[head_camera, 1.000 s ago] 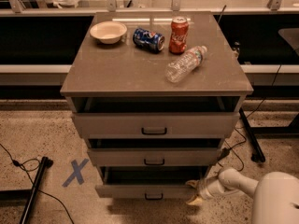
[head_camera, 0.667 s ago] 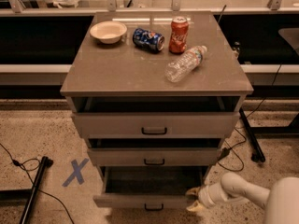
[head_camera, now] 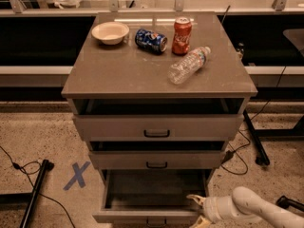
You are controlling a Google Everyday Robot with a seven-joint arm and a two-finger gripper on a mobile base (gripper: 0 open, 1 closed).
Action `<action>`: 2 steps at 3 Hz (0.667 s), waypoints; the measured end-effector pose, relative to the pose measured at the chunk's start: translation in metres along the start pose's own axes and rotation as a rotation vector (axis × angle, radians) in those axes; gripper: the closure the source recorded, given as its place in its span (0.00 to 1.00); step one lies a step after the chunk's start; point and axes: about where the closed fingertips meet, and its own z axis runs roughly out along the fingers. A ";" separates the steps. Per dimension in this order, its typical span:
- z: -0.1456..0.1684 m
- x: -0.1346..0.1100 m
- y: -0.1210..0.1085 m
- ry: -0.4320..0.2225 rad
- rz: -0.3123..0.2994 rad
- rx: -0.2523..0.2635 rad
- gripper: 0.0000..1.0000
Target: Open bottom drawer
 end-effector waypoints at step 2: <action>-0.008 -0.003 0.006 -0.030 -0.010 0.021 0.00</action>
Offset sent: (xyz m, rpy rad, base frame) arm -0.0076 -0.0054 0.0079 0.0322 -0.0275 -0.0062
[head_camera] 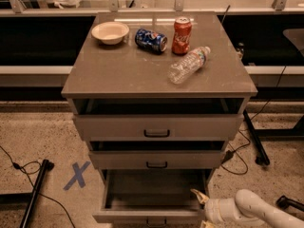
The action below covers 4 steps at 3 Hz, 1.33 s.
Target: Open bottom drawer
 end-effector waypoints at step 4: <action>-0.008 -0.031 -0.027 -0.001 0.008 -0.017 0.19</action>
Offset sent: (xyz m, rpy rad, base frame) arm 0.0285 0.0080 0.0623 0.0015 -0.0159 0.0047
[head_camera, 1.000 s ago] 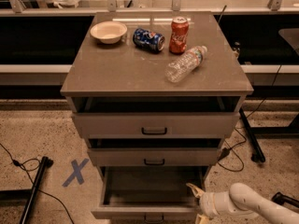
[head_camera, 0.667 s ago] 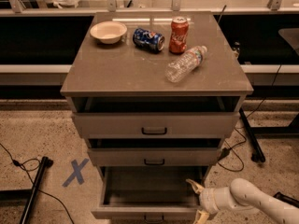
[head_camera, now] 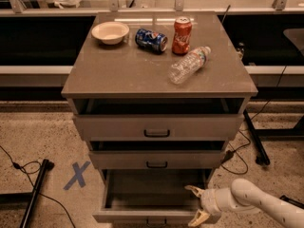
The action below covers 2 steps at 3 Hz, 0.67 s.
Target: Open bottom drawer
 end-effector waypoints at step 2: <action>0.017 0.017 -0.034 0.134 -0.014 0.044 0.66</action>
Offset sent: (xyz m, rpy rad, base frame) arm 0.0644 -0.0073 -0.0241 -0.2009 -0.0568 -0.0900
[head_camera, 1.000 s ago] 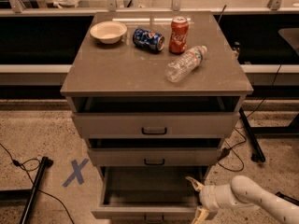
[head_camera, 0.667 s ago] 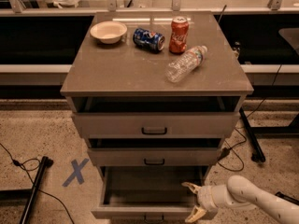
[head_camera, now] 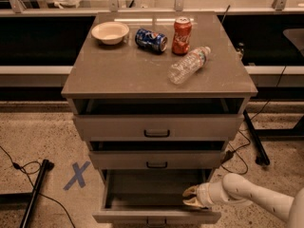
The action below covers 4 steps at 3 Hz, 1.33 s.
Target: Open bottom drawer
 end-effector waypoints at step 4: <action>0.045 0.085 -0.018 0.002 0.032 -0.088 1.00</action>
Offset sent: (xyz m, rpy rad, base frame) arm 0.0643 -0.0348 -0.0677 0.0131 0.0285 0.0335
